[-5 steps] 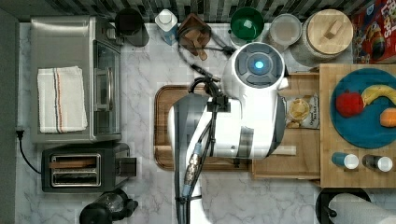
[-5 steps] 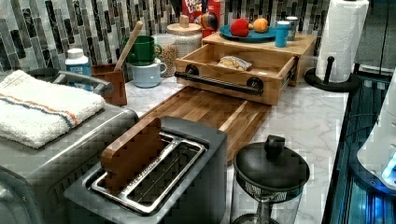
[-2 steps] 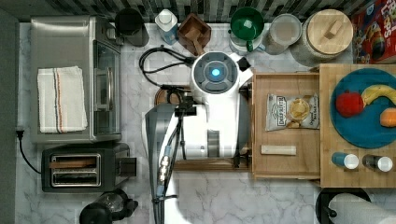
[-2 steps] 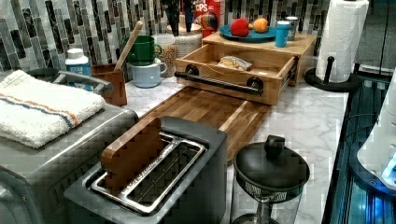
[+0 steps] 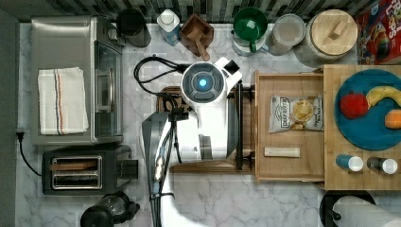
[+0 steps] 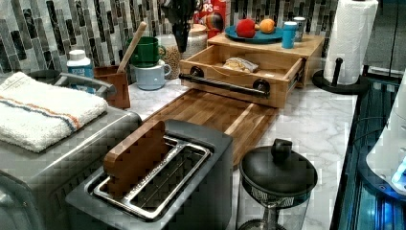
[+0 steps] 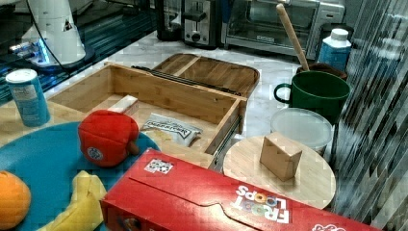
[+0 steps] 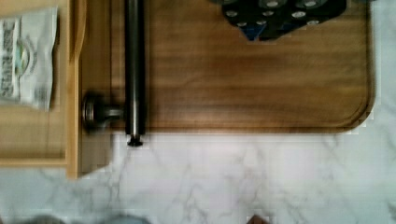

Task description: Close the drawer.

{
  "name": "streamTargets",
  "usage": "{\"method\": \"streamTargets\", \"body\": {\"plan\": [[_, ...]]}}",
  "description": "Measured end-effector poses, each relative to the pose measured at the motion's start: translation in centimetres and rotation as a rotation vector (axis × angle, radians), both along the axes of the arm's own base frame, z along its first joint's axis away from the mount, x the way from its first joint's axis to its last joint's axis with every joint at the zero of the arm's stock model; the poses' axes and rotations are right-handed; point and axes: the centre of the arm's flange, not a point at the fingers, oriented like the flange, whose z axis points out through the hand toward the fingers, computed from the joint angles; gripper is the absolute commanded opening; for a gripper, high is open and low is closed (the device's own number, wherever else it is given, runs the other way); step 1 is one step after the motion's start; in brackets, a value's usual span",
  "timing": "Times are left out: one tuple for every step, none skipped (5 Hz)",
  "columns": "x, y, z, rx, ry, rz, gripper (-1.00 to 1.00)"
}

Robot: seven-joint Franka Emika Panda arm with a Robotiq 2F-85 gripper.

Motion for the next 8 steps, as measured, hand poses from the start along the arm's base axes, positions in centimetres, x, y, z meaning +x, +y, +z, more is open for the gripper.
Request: {"method": "streamTargets", "body": {"plan": [[-0.1, -0.3, -3.2, 0.001, 0.006, 0.0, -1.0], [-0.8, -0.4, -7.1, 0.003, 0.031, 0.001, -1.0], [-1.8, -0.4, -10.5, 0.024, 0.049, 0.014, -1.0], [-3.7, -0.8, -13.2, 0.012, 0.113, 0.034, -1.0], [-5.0, -1.7, -14.8, 0.012, 0.133, 0.034, -1.0], [-5.9, -3.0, -15.8, -0.005, 0.15, 0.046, -1.0], [-6.0, -4.2, -15.9, -0.006, 0.157, 0.099, -1.0], [-6.0, -6.0, -15.8, 0.0, 0.158, 0.137, -1.0]]}}
